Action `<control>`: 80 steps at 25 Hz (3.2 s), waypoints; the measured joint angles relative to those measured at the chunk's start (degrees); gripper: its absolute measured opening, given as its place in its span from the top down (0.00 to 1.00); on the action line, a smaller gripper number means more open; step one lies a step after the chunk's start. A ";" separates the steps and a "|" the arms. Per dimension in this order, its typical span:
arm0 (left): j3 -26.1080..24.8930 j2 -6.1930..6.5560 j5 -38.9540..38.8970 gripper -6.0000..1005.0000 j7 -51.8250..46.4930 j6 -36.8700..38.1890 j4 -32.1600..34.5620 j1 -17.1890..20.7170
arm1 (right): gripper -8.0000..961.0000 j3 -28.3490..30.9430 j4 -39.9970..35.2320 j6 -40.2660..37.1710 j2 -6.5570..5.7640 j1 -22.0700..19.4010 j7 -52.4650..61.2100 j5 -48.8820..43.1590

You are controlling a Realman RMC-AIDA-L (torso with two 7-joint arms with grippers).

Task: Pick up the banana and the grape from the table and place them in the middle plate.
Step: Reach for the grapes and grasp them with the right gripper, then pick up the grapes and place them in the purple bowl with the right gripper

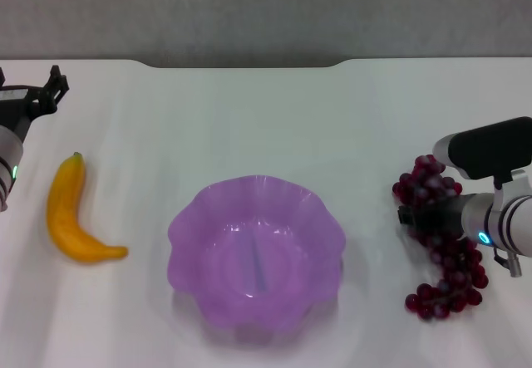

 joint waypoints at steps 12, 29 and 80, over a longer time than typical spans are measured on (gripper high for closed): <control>0.00 0.00 0.00 0.11 0.00 0.00 0.00 0.03 | 0.44 -1.97 2.06 -1.85 -0.17 0.47 -0.29 0.92; 0.00 0.00 0.00 0.11 0.00 0.00 0.00 0.06 | 0.53 -4.15 1.66 -4.25 -0.11 0.11 -0.60 0.60; 0.00 0.01 0.00 0.11 0.00 0.00 0.43 0.94 | 0.60 -12.29 -3.53 -42.90 -0.32 -10.68 0.84 0.50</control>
